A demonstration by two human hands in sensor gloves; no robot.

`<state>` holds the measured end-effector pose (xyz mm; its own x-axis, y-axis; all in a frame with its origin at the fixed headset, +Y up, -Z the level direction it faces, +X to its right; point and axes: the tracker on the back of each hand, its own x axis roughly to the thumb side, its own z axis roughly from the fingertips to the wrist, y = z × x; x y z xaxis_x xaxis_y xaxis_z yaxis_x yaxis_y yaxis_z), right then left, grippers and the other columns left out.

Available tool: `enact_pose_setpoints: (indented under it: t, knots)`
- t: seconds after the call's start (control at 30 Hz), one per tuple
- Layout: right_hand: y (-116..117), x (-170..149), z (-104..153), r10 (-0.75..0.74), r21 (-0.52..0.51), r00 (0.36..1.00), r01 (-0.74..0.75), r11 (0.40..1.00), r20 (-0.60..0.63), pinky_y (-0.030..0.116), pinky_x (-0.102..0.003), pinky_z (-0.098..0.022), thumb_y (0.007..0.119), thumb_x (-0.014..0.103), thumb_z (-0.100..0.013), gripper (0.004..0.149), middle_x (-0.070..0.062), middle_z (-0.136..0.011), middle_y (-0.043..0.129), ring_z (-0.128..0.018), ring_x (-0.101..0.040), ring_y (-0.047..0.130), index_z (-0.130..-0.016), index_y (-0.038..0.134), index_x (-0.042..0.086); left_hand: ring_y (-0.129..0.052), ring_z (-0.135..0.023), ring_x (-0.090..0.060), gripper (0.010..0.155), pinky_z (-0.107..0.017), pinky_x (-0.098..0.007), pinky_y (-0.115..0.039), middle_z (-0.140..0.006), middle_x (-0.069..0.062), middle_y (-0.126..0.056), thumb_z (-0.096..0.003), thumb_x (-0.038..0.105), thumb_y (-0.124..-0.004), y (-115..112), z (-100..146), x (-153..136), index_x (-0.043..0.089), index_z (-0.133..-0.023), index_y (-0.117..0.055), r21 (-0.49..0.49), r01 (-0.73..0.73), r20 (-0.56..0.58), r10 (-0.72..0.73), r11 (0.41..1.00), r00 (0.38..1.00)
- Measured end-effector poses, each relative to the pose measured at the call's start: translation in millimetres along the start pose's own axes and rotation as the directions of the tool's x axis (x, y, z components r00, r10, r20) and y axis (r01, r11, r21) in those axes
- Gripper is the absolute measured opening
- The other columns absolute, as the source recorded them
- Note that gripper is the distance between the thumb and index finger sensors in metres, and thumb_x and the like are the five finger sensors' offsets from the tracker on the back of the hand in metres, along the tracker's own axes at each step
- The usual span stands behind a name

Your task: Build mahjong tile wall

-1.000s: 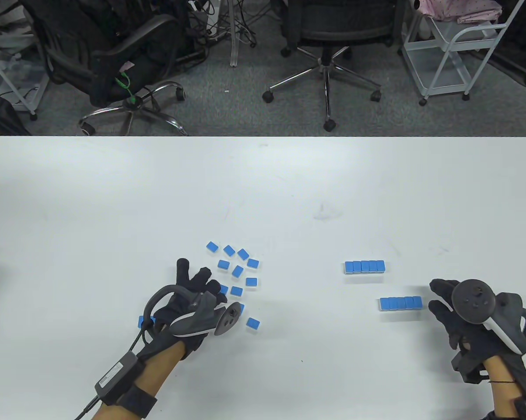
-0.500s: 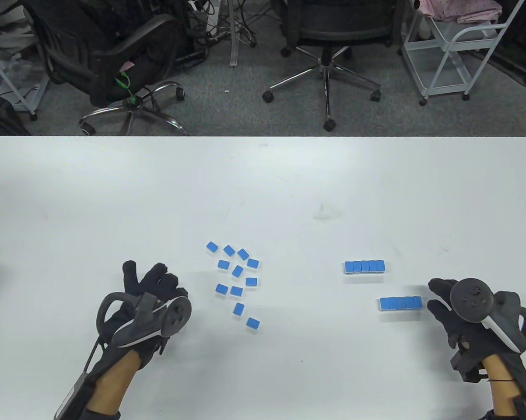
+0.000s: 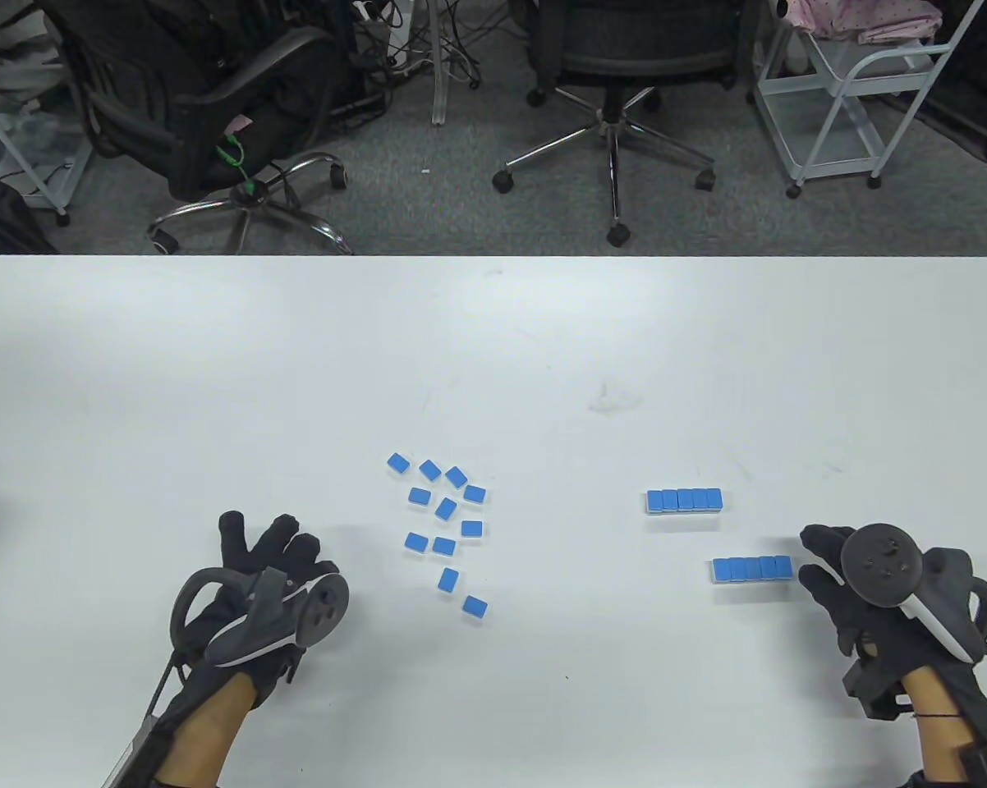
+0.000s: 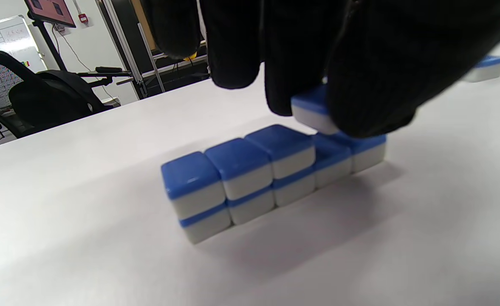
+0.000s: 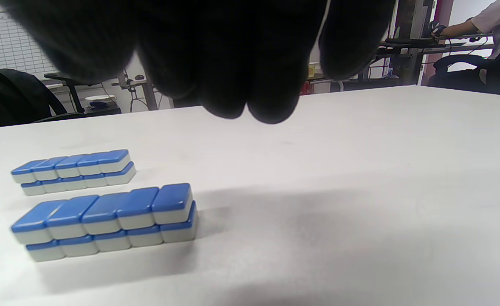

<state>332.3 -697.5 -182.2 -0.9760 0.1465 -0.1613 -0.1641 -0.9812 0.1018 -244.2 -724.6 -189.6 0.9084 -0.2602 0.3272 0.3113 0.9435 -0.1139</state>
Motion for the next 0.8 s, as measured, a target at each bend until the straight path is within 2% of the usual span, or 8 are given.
enact_pose_setpoints:
  t: [0.63, 0.7, 0.8]
  knots:
    - [-0.7, 0.6, 0.7, 0.002, -0.004, 1.0, -0.002, 1.0, 0.008, 0.061, -0.057, -0.074, 0.075, 0.05, -0.035, 0.056, 0.0, -0.097, 0.083, -0.089, -0.028, 0.085, -0.088, 0.073, 0.031, -0.048, -0.111, -0.034, 0.061, -0.072, -0.078, -0.024, -0.111, 0.004, -0.063, -0.0407, 0.057, -0.089, -2.2, 1.2, -4.0, 0.037, -0.097, -0.078, -0.054, 0.003, -0.023, -0.005, 0.999, 1.0]
    - [-0.7, 0.5, 0.7, 0.002, -0.004, 1.0, -0.002, 1.0, 0.008, 0.061, -0.057, -0.074, 0.075, 0.05, -0.035, 0.056, 0.0, -0.097, 0.083, -0.089, -0.028, 0.085, -0.088, 0.073, 0.031, -0.046, -0.111, -0.034, 0.065, -0.072, -0.078, -0.023, -0.112, 0.004, -0.061, -0.0404, 0.059, -0.089, 2.4, 2.9, -6.7, 0.037, -0.1, -0.075, -0.043, -0.025, -0.029, 0.024, 0.999, 0.999]
    - [-0.7, 0.3, 0.4, -0.001, -0.002, 1.0, 0.001, 1.0, 0.005, 0.061, -0.057, -0.074, 0.075, 0.05, -0.035, 0.056, 0.0, -0.097, 0.083, -0.089, -0.028, 0.085, -0.088, 0.073, 0.031, -0.046, -0.112, -0.034, 0.066, -0.072, -0.078, -0.023, -0.113, 0.003, -0.06, -0.0417, 0.061, -0.085, 16.1, 5.9, -12.4, 0.037, -0.102, -0.072, 0.025, -0.08, -0.05, 0.081, 0.996, 0.995]
